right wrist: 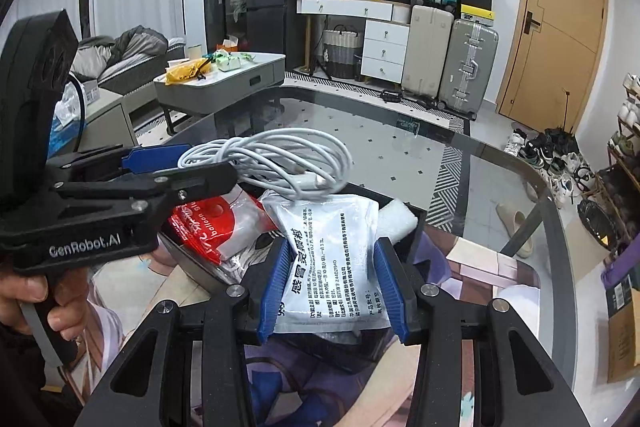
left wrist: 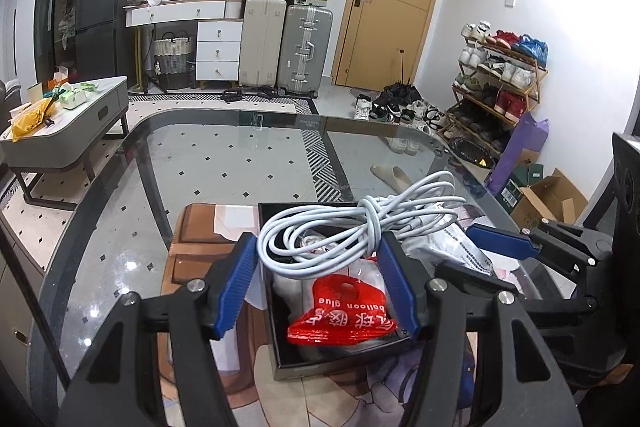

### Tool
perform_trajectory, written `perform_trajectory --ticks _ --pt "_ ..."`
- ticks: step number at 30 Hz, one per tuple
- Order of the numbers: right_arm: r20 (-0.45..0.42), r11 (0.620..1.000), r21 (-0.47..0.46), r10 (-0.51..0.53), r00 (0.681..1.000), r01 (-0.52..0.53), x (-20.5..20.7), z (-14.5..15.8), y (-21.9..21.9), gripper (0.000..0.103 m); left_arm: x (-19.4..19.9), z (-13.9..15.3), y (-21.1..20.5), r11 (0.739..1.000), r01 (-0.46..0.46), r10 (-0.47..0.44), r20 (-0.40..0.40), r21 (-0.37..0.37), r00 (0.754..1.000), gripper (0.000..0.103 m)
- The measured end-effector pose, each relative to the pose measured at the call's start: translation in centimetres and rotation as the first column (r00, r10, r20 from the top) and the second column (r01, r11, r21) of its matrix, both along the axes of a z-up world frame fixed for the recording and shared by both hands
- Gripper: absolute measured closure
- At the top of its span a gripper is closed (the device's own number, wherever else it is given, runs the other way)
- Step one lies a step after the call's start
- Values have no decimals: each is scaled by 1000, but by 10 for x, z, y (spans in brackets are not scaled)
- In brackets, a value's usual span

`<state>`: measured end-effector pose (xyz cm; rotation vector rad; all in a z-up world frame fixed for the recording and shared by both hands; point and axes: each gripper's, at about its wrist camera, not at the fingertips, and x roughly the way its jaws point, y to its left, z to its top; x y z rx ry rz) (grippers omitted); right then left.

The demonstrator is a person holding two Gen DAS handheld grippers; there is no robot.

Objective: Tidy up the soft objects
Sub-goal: 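Carry the cable and medicine packet into the box and open both tools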

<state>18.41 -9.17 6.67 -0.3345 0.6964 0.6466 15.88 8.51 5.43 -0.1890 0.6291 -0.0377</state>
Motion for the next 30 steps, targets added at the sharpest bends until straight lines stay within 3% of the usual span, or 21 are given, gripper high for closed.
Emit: perform_trajectory --ticks 18,21,24,25,27,29,30 --pt "15 998 -59 35 999 -34 13 -13 20 59 14 -9 -17 996 29 -27 -25 79 999 42" --pt "43 997 -52 59 997 -57 8 -9 19 48 13 -8 -13 998 31 -29 -27 57 999 41" --pt "89 996 -59 77 993 -72 -1 -3 13 24 10 -7 -8 998 34 -32 -36 44 999 38" --pt "102 996 -58 77 992 -72 -3 -1 10 22 8 -6 -8 999 37 -36 -37 34 999 36" --pt "113 997 -54 67 991 -61 -6 2 3 21 4 -4 -9 999 44 -43 -27 25 999 26" --pt "120 998 -44 45 992 -40 -9 3 -4 14 -3 -1 -10 998 48 -47 -10 28 999 20" --pt "127 999 -39 34 991 -29 -11 4 -8 9 -7 0 -10 998 47 -47 -2 32 999 12"
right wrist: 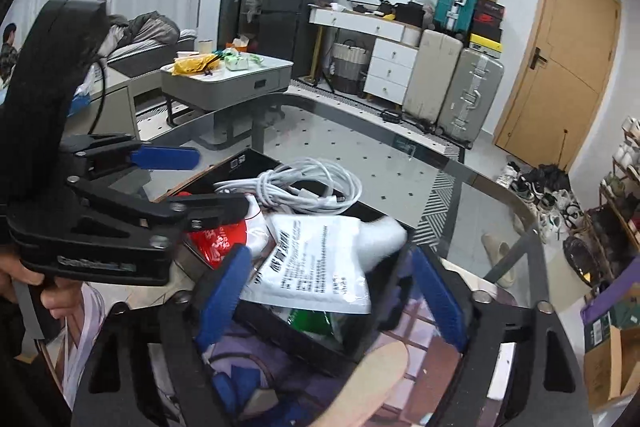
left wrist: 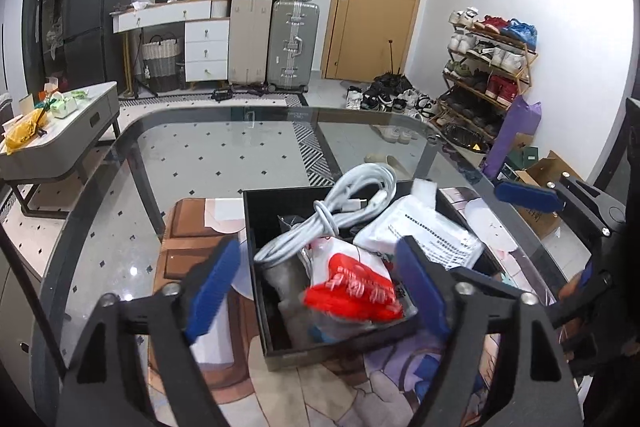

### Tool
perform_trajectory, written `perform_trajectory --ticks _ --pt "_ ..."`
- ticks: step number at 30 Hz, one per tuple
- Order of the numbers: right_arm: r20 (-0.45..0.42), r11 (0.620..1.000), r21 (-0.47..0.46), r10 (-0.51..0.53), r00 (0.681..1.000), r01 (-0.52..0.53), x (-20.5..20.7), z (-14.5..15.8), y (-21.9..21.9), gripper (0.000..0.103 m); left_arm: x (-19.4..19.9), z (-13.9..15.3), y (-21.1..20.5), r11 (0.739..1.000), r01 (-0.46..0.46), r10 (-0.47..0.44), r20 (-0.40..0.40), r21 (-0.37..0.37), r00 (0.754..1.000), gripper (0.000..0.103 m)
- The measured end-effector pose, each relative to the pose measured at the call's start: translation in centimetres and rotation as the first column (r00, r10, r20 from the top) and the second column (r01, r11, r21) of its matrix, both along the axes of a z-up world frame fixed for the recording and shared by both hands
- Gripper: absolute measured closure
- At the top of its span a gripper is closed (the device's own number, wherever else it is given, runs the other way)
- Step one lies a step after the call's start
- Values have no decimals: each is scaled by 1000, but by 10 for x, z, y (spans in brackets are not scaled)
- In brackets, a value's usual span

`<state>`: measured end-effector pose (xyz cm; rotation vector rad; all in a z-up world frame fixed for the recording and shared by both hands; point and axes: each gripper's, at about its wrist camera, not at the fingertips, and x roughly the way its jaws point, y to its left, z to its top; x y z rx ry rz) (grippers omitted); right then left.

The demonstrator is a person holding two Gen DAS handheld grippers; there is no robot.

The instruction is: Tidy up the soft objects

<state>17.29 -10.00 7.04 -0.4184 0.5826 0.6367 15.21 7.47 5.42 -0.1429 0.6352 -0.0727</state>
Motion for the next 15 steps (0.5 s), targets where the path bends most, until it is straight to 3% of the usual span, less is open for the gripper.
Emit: perform_trajectory --ticks 5,15 --pt "10 998 44 -51 999 51 -7 0 -18 1 -18 4 -1 1000 -2 2 45 1 999 0" --pt "15 980 171 -106 994 102 -29 0 -44 1 -52 -2 6 998 -63 60 101 25 993 0"
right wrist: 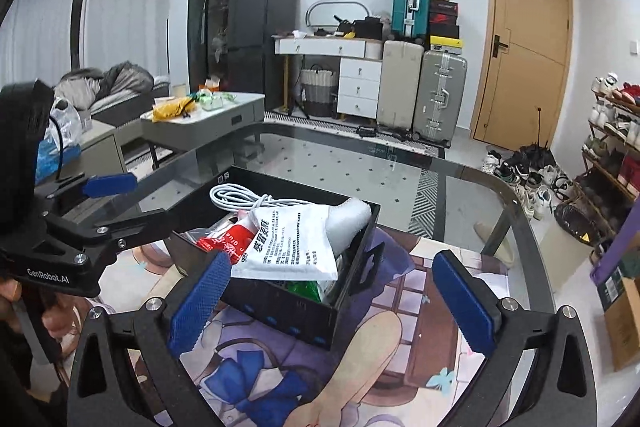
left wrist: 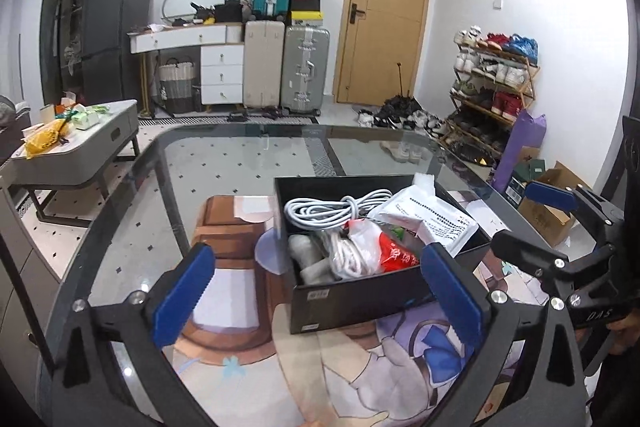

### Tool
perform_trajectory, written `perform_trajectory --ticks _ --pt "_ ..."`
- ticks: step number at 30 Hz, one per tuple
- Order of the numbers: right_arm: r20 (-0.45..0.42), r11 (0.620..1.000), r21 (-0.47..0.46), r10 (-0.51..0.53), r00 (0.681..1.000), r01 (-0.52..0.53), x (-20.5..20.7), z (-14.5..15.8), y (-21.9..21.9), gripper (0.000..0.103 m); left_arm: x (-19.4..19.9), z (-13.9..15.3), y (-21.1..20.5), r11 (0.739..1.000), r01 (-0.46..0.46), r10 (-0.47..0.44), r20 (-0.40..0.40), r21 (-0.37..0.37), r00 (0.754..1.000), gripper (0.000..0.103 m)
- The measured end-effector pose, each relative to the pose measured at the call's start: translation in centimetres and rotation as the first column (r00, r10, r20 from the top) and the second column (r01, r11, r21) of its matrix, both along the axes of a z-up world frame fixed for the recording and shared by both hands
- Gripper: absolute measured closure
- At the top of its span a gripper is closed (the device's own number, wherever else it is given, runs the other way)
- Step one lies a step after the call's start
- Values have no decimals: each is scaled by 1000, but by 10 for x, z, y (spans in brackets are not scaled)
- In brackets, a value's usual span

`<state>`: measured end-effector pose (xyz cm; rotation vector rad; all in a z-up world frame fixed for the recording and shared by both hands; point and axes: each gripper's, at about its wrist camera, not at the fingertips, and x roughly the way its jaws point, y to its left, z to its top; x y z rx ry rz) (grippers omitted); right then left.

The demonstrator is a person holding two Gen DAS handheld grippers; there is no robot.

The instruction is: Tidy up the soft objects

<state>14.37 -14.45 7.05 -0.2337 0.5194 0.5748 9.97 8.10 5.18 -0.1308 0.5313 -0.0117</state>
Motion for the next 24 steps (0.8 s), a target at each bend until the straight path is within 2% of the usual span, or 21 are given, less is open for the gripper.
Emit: perform_trajectory --ticks 8,12,24 --pt "15 998 65 19 1000 -20 -16 -6 -6 1 -12 -3 -2 1000 -7 7 38 7 999 0" --pt "28 998 67 16 999 -18 -22 -9 -5 1 -14 -4 -8 999 -9 7 61 34 998 0" --pt "52 995 104 7 999 -13 -27 -17 -9 1 -13 -17 -12 998 -10 7 50 58 999 0"
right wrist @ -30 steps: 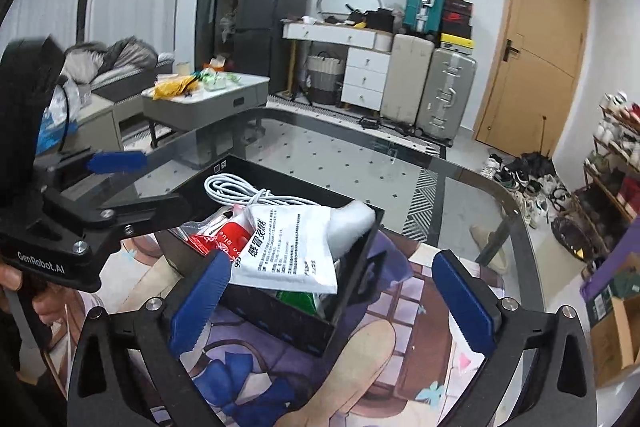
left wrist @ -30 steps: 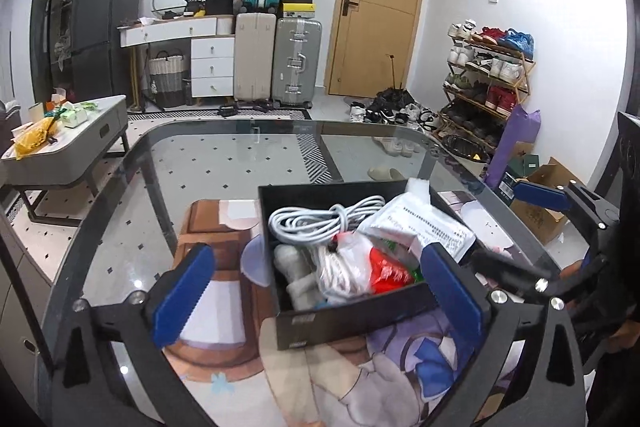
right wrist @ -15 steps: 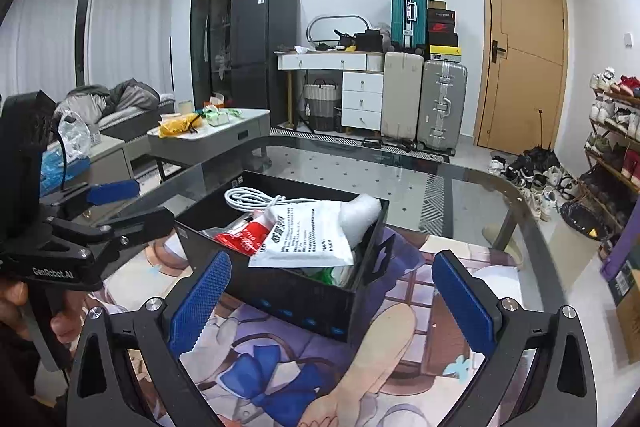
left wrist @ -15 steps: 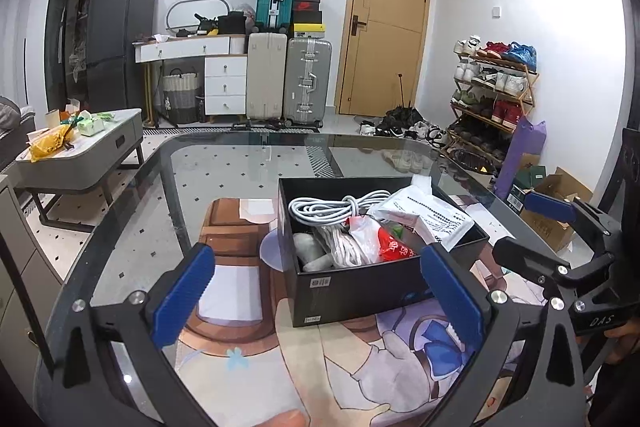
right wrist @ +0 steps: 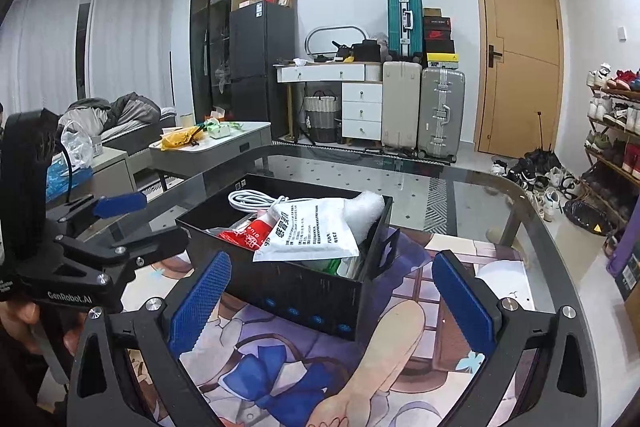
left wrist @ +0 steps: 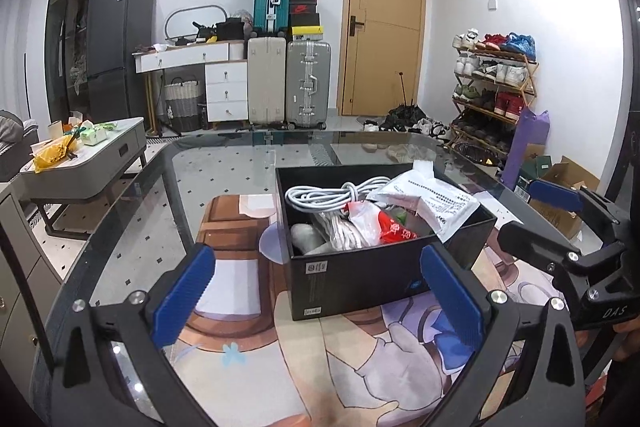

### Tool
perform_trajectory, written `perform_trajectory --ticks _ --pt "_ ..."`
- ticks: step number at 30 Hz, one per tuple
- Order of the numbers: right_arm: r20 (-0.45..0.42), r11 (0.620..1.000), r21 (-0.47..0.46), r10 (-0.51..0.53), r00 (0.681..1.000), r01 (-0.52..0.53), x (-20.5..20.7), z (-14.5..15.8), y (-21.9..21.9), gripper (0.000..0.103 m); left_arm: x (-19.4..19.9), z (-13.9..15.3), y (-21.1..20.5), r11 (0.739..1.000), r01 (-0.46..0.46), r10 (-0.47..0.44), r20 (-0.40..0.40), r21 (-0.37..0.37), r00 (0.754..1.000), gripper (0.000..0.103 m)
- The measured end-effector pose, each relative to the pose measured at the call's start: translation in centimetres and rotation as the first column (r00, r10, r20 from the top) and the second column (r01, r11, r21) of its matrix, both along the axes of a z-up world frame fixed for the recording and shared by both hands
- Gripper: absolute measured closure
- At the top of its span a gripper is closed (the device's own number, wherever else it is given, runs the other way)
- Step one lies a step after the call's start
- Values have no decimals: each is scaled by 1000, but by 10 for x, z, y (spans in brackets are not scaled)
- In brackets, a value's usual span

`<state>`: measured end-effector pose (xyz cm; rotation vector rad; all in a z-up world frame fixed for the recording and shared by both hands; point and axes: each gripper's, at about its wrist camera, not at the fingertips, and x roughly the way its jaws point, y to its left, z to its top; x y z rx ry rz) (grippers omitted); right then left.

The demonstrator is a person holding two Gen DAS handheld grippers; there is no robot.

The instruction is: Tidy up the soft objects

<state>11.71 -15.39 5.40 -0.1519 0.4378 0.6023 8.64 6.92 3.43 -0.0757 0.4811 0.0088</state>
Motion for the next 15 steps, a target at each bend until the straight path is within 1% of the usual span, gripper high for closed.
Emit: perform_trajectory --ticks 9,15 --pt "19 1000 23 -4 1000 3 0 -4 -3 1 -1 1 -1 1000 2 -2 9 6 1000 0" --pt "14 999 31 -20 1000 19 2 -7 -3 1 -4 2 3 1000 -4 5 28 -16 1000 0"
